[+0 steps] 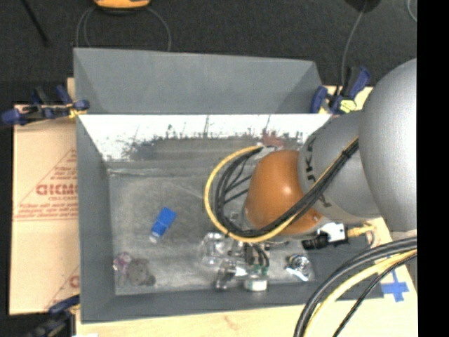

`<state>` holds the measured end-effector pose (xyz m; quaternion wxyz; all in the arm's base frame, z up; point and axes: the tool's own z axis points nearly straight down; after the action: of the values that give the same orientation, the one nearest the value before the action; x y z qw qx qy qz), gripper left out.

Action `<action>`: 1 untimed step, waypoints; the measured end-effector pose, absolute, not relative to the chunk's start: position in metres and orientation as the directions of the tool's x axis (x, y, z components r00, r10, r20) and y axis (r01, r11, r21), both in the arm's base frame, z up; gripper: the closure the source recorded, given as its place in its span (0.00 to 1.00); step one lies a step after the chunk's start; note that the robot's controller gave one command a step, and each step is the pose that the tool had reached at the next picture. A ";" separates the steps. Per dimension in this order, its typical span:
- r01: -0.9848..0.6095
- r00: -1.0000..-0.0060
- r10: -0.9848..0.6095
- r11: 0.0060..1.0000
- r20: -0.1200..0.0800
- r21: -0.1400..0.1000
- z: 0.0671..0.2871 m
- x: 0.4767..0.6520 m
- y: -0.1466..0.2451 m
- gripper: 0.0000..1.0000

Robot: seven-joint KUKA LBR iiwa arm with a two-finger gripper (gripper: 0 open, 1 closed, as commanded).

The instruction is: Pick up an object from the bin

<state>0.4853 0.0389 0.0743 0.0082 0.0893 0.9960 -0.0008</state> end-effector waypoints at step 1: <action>0.181 -0.983 0.181 0.983 -0.021 0.002 0.076 0.487 0.039 1.00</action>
Offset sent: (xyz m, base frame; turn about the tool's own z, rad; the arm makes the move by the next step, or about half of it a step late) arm 0.0000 0.0000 0.0000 0.0000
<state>0.4867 0.0386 0.0757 0.0104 0.0910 0.9958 0.0002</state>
